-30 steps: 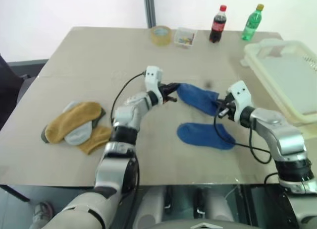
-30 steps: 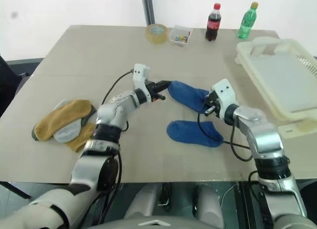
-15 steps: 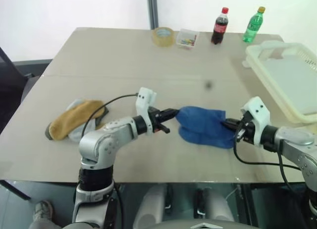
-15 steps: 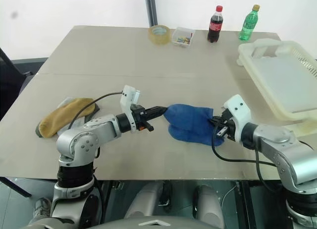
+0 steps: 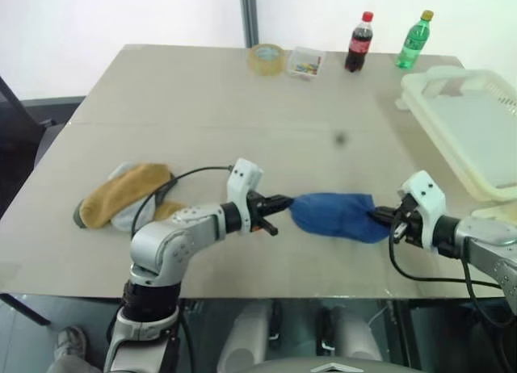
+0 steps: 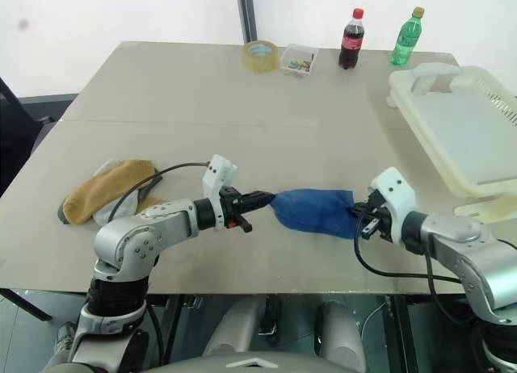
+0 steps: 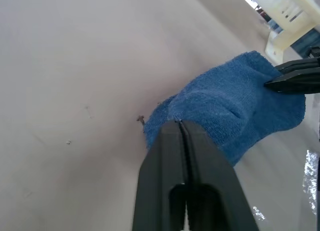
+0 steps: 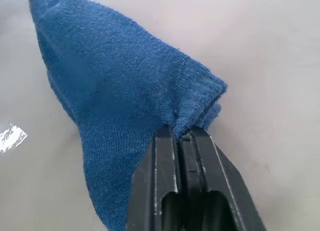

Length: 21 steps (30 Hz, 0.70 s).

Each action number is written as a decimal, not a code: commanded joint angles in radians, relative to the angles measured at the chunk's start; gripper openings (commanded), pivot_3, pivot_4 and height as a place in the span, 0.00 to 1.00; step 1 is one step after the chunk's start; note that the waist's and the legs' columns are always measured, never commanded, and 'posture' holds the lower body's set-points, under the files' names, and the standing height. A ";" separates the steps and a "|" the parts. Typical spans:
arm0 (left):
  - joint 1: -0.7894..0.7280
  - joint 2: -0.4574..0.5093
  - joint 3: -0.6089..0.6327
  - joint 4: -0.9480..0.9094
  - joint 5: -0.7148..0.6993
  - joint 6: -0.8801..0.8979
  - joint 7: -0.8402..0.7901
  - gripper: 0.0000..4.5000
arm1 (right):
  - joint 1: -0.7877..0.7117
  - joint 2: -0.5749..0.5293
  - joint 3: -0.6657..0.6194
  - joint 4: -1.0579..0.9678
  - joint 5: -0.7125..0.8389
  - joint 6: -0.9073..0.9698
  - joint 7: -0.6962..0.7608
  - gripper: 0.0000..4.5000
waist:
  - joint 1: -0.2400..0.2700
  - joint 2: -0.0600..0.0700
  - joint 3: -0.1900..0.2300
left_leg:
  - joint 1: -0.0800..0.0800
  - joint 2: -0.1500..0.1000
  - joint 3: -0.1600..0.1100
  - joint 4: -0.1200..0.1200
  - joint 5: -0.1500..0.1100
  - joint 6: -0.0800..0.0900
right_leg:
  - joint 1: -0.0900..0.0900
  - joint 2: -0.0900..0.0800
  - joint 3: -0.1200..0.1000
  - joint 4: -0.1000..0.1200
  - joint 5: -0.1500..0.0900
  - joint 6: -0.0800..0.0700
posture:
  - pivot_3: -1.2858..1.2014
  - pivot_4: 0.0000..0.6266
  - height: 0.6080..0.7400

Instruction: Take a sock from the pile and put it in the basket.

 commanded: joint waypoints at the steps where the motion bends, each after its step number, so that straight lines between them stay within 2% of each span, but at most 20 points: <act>1: -0.007 0.012 -0.012 0.004 0.017 -0.040 -0.004 0.37 | 0.015 -0.033 0.031 0.021 -0.038 -0.070 0.023 0.39 | 0.000 0.000 0.000 | 0.000 0.000 0.000 0.000 0.000 0.000 | 0.000 0.000 0.000 0.000 0.000 0.000 | 0.52 0.24 1.00; 2: -0.008 0.016 -0.016 0.006 0.023 -0.047 -0.006 0.48 | 0.019 -0.042 0.039 0.026 -0.048 -0.088 0.030 0.51 | 0.001 0.000 0.000 | 0.000 0.000 0.000 0.000 0.000 0.000 | 0.000 0.000 0.000 0.000 0.000 0.000 | 0.52 0.24 1.00; 4: 0.004 0.030 -0.008 0.000 0.022 -0.053 -0.017 0.65 | 0.031 -0.048 0.032 0.029 -0.074 -0.137 0.022 0.69 | 0.000 0.000 0.000 | 0.000 0.000 0.000 0.000 0.000 0.000 | 0.000 0.000 0.000 0.000 0.000 0.000 | 0.52 0.24 1.00; 6: 0.023 0.051 0.004 -0.006 0.012 -0.062 -0.038 0.66 | 0.048 -0.055 0.013 0.030 -0.080 -0.178 0.038 0.63 | 0.000 0.000 0.000 | 0.000 0.000 0.000 0.000 0.000 0.000 | 0.000 0.000 0.000 0.000 -0.001 0.001 | 0.52 0.24 1.00; 7: 0.033 0.063 0.012 -0.006 0.001 -0.062 -0.052 0.66 | 0.059 -0.063 0.001 0.027 -0.077 -0.198 0.053 0.57 | -0.001 0.000 0.000 | 0.000 0.000 0.000 -0.001 0.000 0.000 | 0.000 0.000 0.000 0.000 -0.002 0.002 | 0.52 0.24 1.00; 12: 0.065 0.108 0.005 0.007 -0.020 -0.074 -0.120 0.66 | 0.084 -0.063 -0.013 0.027 -0.073 -0.330 0.118 0.08 | 0.000 0.000 0.000 | 0.000 0.000 0.000 -0.002 0.000 0.000 | 0.000 0.000 0.000 -0.001 -0.002 0.003 | 0.52 0.24 1.00; 14: 0.061 0.109 -0.030 0.022 -0.003 -0.083 -0.132 0.66 | 0.065 -0.045 0.006 0.035 -0.081 -0.353 0.111 0.00 | 0.000 0.000 0.000 | 0.000 0.000 0.000 -0.002 0.000 0.000 | 0.000 -0.001 0.000 -0.001 -0.002 0.004 | 0.52 0.24 1.00; 19: 0.020 0.092 -0.115 0.070 0.033 -0.098 -0.149 0.66 | -0.017 -0.018 0.113 0.100 -0.156 -0.417 0.115 0.00 | 0.001 0.001 0.000 | 0.000 0.000 0.000 -0.002 0.000 0.000 | 0.000 -0.001 0.000 -0.002 -0.002 0.004 | 0.52 0.24 1.00; 21: 0.000 0.090 -0.145 0.088 0.049 -0.112 -0.159 0.66 | -0.034 -0.042 0.146 0.125 -0.202 -0.430 0.125 0.00 | 0.003 0.001 0.000 | 0.000 0.000 0.000 -0.002 0.000 0.000 | 0.000 -0.001 0.000 -0.002 -0.002 0.004 | 0.52 0.24 1.00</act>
